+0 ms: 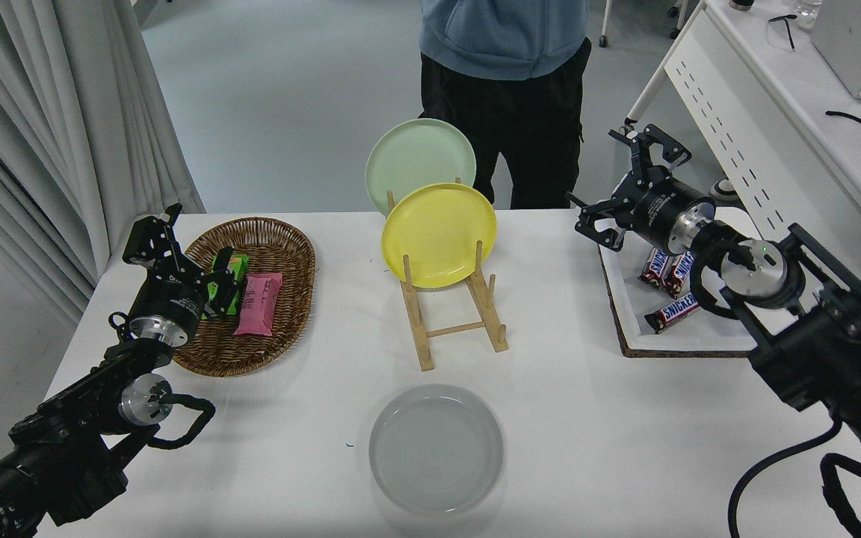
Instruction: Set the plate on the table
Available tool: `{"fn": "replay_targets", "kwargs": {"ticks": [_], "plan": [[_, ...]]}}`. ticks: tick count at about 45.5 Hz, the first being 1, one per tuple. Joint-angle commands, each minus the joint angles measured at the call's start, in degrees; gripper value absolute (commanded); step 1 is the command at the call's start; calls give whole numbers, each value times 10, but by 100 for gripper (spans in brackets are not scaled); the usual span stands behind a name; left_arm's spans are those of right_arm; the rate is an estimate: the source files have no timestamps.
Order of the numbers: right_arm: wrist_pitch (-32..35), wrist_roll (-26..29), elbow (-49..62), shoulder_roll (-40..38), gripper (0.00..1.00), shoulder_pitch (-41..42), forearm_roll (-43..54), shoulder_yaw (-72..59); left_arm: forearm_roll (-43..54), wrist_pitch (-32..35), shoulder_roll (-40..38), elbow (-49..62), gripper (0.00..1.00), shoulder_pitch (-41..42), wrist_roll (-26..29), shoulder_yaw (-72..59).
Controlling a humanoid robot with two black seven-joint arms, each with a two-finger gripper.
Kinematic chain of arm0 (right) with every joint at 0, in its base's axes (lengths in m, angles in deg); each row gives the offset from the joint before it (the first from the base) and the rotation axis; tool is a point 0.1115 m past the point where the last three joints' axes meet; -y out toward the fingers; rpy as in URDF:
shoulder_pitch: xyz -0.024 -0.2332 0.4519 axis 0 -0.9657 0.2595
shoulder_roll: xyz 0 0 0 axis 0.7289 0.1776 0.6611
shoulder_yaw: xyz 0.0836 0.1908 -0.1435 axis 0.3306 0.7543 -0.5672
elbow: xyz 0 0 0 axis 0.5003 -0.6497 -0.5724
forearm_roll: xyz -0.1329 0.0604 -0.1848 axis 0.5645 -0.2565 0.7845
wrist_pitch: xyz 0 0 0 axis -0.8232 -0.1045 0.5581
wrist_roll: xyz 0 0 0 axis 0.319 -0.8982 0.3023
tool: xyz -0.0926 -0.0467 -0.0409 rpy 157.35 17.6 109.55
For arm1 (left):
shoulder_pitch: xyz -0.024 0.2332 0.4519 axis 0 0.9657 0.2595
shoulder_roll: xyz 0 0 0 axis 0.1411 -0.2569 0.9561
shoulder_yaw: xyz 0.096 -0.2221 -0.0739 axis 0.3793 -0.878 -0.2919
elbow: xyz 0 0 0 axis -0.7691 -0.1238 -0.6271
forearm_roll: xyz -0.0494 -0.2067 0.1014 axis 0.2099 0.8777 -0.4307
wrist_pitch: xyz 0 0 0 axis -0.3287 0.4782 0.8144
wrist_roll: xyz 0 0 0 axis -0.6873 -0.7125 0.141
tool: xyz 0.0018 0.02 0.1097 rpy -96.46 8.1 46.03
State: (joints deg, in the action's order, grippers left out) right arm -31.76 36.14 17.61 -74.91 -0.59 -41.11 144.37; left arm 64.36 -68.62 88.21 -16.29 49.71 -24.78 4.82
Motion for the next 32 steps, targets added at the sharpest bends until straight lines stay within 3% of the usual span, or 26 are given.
{"fn": "replay_targets", "kwargs": {"ticks": [1, 20, 32], "plan": [[15, -83, 18, 32, 100, -46, 58, 79, 0, 0, 0, 0, 100, 0, 0, 0], [43, -94, 25, 76, 100, -104, 133, 177, 0, 0, 0, 0, 100, 0, 0, 0], [33, -93, 50, 68, 100, -85, 123, 166, 0, 0, 0, 0, 100, 0, 0, 0]]}}
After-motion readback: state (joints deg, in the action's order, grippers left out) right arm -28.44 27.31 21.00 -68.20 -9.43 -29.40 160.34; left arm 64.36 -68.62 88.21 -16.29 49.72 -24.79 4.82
